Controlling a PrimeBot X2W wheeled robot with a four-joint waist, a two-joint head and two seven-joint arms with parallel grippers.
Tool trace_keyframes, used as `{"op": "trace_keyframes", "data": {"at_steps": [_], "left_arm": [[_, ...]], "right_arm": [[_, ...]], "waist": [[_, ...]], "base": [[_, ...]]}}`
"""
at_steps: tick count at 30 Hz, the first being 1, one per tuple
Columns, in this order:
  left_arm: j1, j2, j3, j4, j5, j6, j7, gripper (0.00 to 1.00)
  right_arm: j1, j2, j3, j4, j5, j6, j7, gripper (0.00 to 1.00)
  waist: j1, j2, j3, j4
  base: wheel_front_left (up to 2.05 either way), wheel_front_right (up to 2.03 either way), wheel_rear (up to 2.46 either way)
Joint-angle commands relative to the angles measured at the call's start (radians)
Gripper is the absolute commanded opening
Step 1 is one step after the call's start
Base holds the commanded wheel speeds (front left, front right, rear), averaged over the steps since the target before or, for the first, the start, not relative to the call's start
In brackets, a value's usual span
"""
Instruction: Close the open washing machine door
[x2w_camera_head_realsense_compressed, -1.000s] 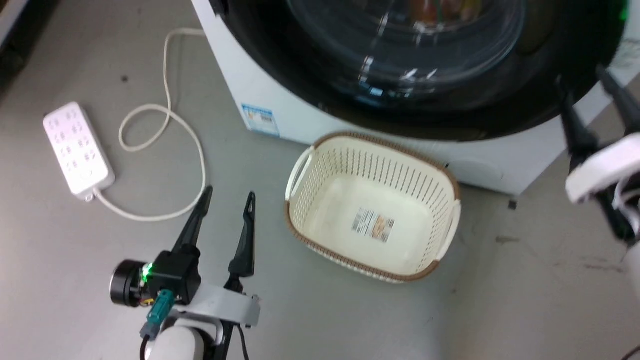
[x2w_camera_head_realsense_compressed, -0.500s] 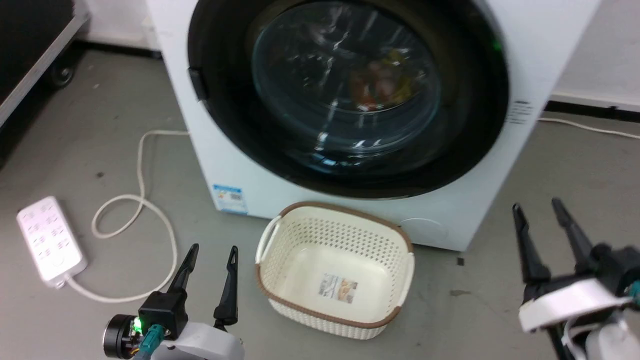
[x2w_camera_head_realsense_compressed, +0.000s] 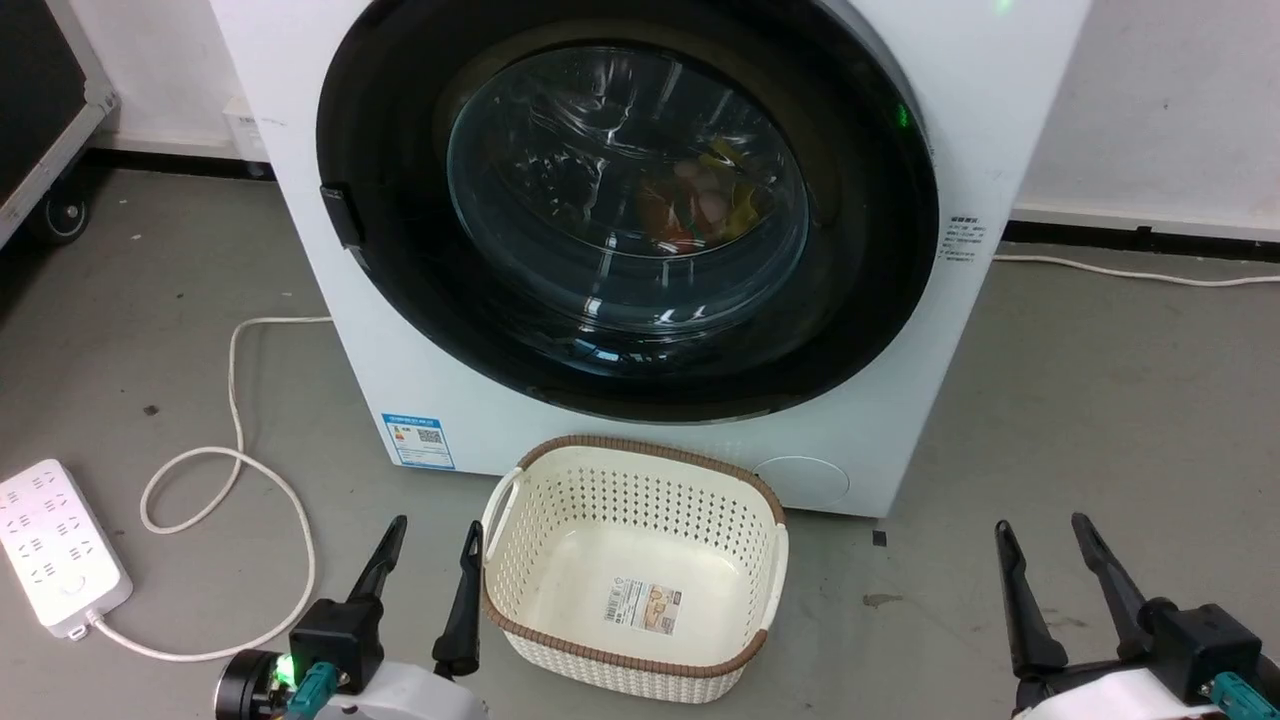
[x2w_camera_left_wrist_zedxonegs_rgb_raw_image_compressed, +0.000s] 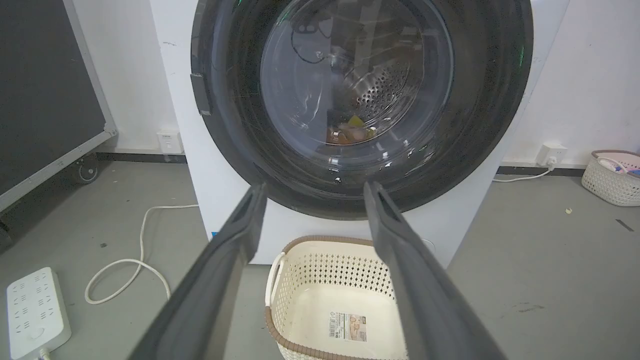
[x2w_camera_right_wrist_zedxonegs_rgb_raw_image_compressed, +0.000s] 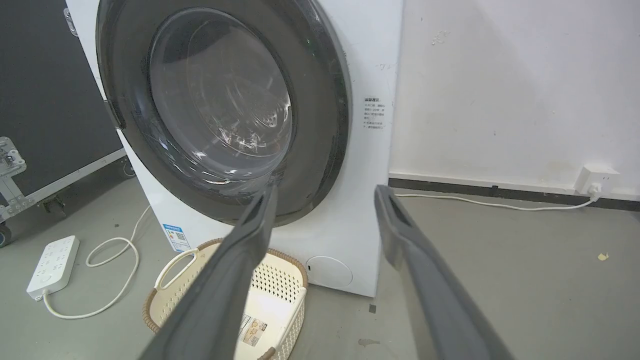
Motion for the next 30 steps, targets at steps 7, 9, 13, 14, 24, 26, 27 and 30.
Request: {"op": "trace_keyframes", "data": {"at_steps": [7,9,13,14,24,26,27,30], "left_arm": [[0.014,0.001,0.004,0.005,-0.01,-0.004,-0.004,1.0],[0.012,0.001,0.004,0.002,-0.012,-0.002,-0.004,1.0],[0.004,0.0,0.0,0.003,-0.011,0.0,0.002,0.0],[0.005,0.0,0.0,0.001,-0.011,0.001,0.004,0.0],[0.007,0.0,0.004,-0.018,-0.003,0.01,0.025,0.0],[0.008,0.0,0.005,-0.022,-0.002,0.011,0.029,0.0],[0.008,0.0,0.005,-0.023,-0.001,0.012,0.031,0.0],[0.009,0.0,0.006,-0.029,0.001,0.015,0.037,0.0]], "right_arm": [[0.006,0.007,0.013,0.017,0.02,-0.001,-0.005,1.0],[0.004,0.007,0.014,0.016,0.02,-0.001,-0.005,1.0],[-0.001,0.002,0.012,0.015,0.013,0.0,0.001,0.0],[-0.001,0.002,0.012,0.014,0.012,0.0,0.003,0.0],[-0.003,0.002,0.016,0.001,0.004,0.0,0.024,0.0],[-0.003,0.002,0.017,-0.001,0.002,0.0,0.028,0.0],[-0.004,0.002,0.017,-0.003,0.001,0.0,0.03,0.0],[-0.004,0.002,0.019,-0.007,-0.001,0.0,0.036,0.0]], "waist": [[0.0001,0.0,-0.001,0.002],[0.0001,0.0,0.002,0.005],[0.0002,0.0,0.002,0.004],[0.0002,0.0,0.002,0.004],[0.0002,0.0,0.003,0.001],[0.0002,0.0,0.004,0.001],[0.0002,0.0,0.004,0.001],[0.0002,0.0,0.004,0.0]], "base": [[0.0,0.0,0.0],[0.0,0.0,0.0],[0.0,0.0,0.0],[0.0,0.0,0.0],[0.0,0.0,0.0],[0.0,0.0,0.0],[0.0,0.0,0.0],[0.0,0.0,0.0]]}}
